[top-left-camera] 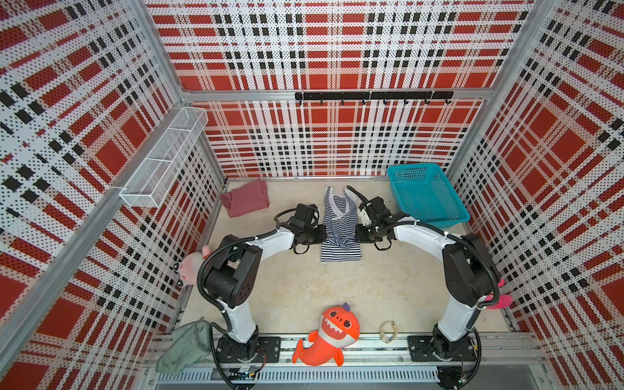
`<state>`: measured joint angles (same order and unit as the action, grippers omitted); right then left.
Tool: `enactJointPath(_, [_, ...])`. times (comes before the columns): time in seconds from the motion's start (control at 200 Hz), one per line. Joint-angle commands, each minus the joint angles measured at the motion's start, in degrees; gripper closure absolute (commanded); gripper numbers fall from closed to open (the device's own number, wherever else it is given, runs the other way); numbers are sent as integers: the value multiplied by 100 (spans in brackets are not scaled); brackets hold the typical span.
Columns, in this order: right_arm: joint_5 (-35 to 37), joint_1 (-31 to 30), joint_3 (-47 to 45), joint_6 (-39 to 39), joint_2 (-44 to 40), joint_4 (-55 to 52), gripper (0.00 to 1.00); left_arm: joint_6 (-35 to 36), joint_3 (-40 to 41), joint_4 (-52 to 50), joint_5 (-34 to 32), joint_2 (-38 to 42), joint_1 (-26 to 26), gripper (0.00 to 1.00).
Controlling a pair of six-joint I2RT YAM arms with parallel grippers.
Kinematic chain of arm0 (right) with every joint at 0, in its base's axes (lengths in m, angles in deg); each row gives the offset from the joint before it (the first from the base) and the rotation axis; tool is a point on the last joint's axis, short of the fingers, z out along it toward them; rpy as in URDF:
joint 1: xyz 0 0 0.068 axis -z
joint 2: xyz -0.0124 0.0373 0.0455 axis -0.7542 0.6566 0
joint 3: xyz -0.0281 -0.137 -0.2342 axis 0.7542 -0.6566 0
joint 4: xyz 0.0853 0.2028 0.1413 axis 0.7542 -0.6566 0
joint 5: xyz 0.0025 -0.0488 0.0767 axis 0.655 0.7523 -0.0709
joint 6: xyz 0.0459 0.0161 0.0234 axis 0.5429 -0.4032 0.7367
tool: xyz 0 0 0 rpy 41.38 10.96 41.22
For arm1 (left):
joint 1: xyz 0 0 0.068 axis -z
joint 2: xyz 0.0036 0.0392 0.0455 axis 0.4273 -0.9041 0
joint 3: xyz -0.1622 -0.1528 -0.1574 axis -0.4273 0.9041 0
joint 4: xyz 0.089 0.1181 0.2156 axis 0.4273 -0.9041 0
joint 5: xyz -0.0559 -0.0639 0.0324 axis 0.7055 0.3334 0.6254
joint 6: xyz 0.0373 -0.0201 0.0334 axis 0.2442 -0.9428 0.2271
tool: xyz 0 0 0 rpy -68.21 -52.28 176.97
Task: Fold and stack tank tops
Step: Fold the tank top at the center of the table.
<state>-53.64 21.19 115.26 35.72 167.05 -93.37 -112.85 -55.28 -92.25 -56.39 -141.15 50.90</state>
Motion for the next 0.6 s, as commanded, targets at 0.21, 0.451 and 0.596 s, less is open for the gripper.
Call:
enactJointPath(0.21, [47, 330, 962, -453, 748, 0, 100, 388, -1211, 34, 166, -961, -216, 100])
enactJointPath(0.451, [-65, 491, 1512, -658, 1259, 166, 85, 444, -1955, -1, 109, -1581, -351, 97])
enactJointPath(0.596, [70, 544, 1477, -806, 1094, 881, 50, 494, -2233, 122, 1, -1426, -507, 37])
